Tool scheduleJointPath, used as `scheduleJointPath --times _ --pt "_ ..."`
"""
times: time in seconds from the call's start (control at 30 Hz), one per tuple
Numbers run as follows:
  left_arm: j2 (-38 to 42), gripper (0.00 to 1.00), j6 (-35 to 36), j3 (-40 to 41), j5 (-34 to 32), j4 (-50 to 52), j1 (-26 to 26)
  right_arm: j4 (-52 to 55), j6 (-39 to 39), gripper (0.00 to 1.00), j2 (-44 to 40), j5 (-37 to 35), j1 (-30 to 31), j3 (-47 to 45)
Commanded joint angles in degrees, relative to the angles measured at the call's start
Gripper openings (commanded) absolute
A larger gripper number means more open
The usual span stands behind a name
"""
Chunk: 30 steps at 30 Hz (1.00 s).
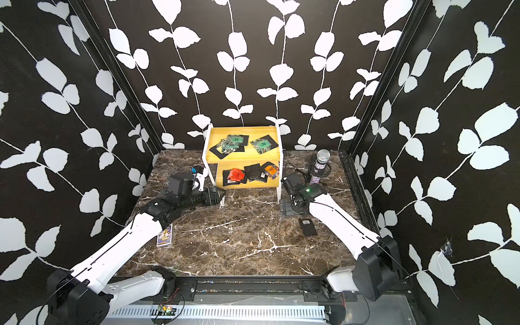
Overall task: Remove the tea bags from the shelf
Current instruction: Place the tea bag at the center of the board, then pick up the tea bag from the shelf.
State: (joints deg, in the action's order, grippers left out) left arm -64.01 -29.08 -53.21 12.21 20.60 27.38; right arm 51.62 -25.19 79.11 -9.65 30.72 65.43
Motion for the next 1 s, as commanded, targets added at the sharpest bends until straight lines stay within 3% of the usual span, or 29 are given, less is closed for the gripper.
scheduleJointPath --times 0.0,0.2,0.37,0.63,0.97 --pt "-0.2 0.71 0.0 -1.4 0.7 -1.2 0.4 1.5 0.0 0.92 1.3 -0.5 0.3 0.9" --pt "-0.1 0.70 0.3 -1.7 0.5 -0.6 0.7 -0.3 0.3 0.86 -0.7 1.2 0.3 1.5" --pt "-0.1 0.69 0.6 -3.7 0.7 0.7 0.9 -2.9 3.0 0.80 -4.8 6.5 1.0 3.1" --pt "0.1 0.69 0.7 -7.7 1.4 3.6 1.1 -3.2 8.3 0.82 -10.3 19.2 1.3 8.9" --pt "-0.3 0.69 0.8 -11.8 2.7 5.6 1.1 -6.1 7.8 0.83 -8.4 37.8 0.9 19.6"
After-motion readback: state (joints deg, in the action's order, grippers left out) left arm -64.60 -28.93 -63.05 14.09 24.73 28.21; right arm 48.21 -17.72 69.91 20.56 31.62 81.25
